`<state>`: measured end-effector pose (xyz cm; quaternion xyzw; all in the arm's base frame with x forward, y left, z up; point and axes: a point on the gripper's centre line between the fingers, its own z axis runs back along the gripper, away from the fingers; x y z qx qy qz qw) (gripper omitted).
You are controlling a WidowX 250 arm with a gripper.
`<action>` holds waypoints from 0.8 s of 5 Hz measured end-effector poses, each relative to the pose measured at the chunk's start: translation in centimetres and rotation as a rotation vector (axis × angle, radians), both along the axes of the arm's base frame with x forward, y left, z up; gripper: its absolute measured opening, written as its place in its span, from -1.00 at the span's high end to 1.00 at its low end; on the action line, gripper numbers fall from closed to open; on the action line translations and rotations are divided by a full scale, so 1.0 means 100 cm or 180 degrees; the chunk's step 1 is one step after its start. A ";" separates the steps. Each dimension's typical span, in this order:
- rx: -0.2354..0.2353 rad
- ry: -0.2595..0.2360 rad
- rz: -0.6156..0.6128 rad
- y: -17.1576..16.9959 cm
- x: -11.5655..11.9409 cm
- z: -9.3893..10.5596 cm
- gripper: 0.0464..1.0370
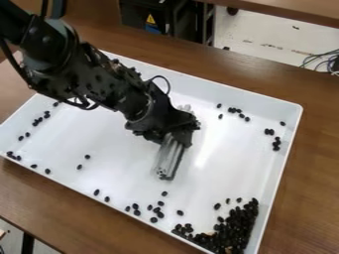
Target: Sweep into pile
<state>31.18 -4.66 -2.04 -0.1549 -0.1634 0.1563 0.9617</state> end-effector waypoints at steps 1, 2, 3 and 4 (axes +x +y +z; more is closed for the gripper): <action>0.0005 0.0004 -0.0023 0.002 0.000 0.000 -0.09; 0.0154 0.0150 -0.0128 0.007 -0.008 0.000 -0.10; 0.0290 0.0362 -0.0114 0.014 -0.022 0.013 -0.27; 0.0405 0.0744 -0.0056 0.019 -0.048 0.024 -0.78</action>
